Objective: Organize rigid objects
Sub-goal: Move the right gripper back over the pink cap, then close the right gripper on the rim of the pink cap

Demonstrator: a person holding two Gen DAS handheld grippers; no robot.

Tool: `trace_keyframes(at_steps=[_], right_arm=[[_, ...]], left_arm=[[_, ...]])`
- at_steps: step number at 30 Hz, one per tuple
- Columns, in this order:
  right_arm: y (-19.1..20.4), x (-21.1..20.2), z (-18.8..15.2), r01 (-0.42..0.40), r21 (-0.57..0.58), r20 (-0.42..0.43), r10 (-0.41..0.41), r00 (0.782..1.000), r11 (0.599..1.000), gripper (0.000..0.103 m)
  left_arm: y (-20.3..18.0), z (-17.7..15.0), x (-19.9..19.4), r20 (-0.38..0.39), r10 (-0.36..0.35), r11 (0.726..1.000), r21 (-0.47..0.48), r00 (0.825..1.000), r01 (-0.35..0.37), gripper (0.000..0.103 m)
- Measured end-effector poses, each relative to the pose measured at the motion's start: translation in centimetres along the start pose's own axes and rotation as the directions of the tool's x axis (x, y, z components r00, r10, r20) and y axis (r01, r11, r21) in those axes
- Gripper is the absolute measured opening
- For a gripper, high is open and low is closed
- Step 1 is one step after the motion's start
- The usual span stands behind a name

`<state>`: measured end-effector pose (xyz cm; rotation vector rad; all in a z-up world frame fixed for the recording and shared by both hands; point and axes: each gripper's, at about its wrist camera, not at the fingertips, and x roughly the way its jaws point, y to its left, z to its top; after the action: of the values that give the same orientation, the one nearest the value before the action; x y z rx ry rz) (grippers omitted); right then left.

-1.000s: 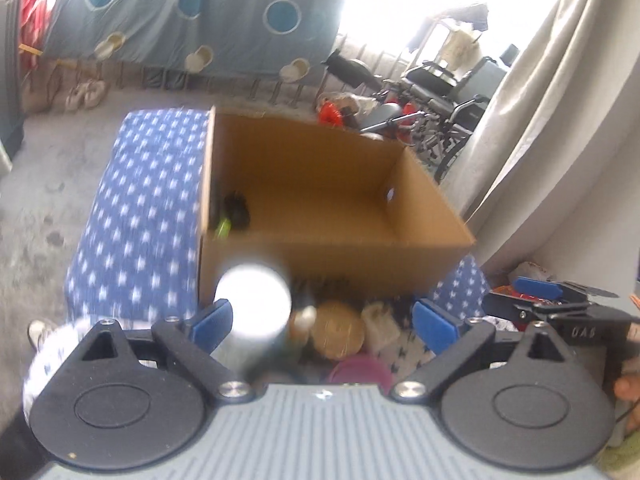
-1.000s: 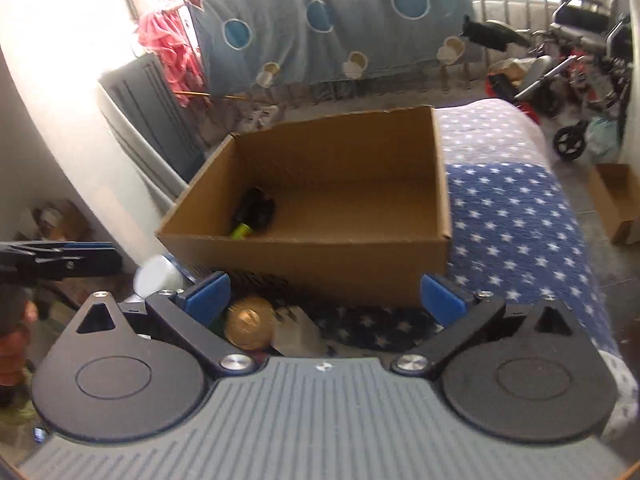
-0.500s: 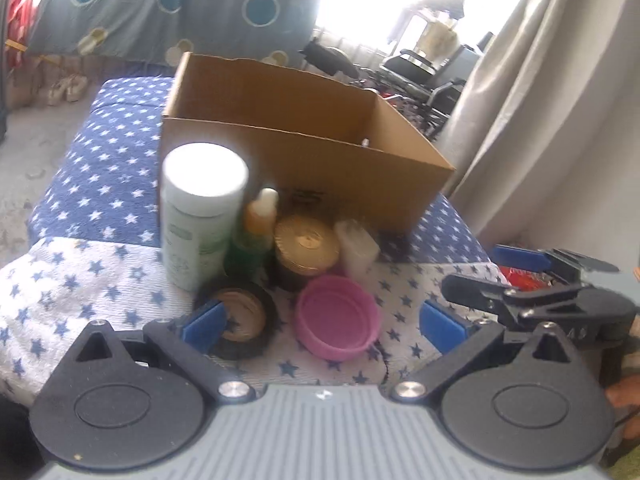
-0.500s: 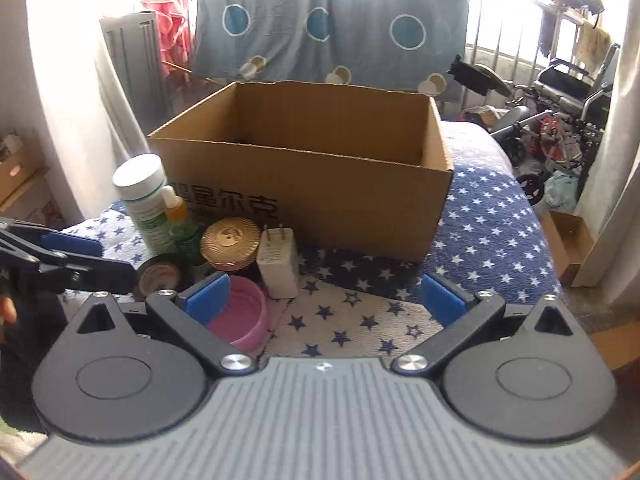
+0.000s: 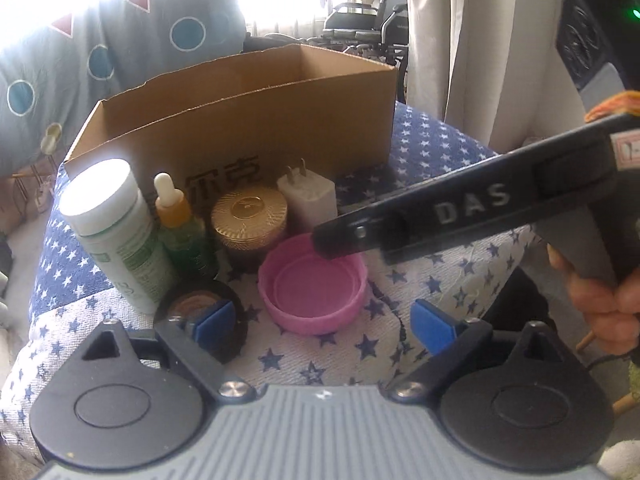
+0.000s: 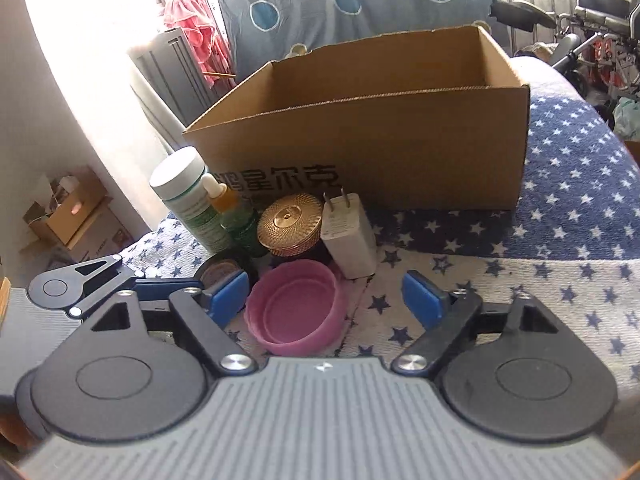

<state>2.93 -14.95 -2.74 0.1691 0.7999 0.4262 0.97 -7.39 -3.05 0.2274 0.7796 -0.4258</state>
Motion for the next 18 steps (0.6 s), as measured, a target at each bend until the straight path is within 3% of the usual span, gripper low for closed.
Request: trace_keyframes(at_steps=[4, 8, 9, 11, 18], right_arm=[[-0.5, 1.8, -0.1, -0.028, 0.054, -0.041, 0.03, 0.999, 0.998, 0.061], [-1.4, 3.2, -0.5, -0.034, 0.117, -0.082, 0.044, 0.996, 0.993, 0.04], [-1.7, 3.4, -0.6, -0.037, 0.131, -0.091, 0.049, 0.995, 0.991, 0.032], [-2.0, 3.7, -0.9, -0.04, 0.154, -0.102, 0.056, 0.993, 0.987, 0.025], [-3.0, 1.7, -1.1, -0.011, 0.186, -0.102, 0.031, 0.994, 0.983, 0.022]], left_arm=[[0.2, 0.2, 1.1, -0.048, -0.003, 1.0, -0.03, 0.999, 0.001, 0.079], [0.8, 0.3, 2.1, -0.081, -0.043, 0.996, -0.084, 0.996, 0.036, 0.062], [0.9, 0.3, 2.2, -0.084, -0.06, 0.993, -0.104, 0.995, 0.051, 0.063], [1.0, 0.2, 1.9, -0.08, -0.08, 0.99, -0.126, 0.994, 0.069, 0.063], [-0.2, -0.2, 0.8, -0.073, -0.186, 0.979, -0.102, 0.98, 0.179, 0.063]])
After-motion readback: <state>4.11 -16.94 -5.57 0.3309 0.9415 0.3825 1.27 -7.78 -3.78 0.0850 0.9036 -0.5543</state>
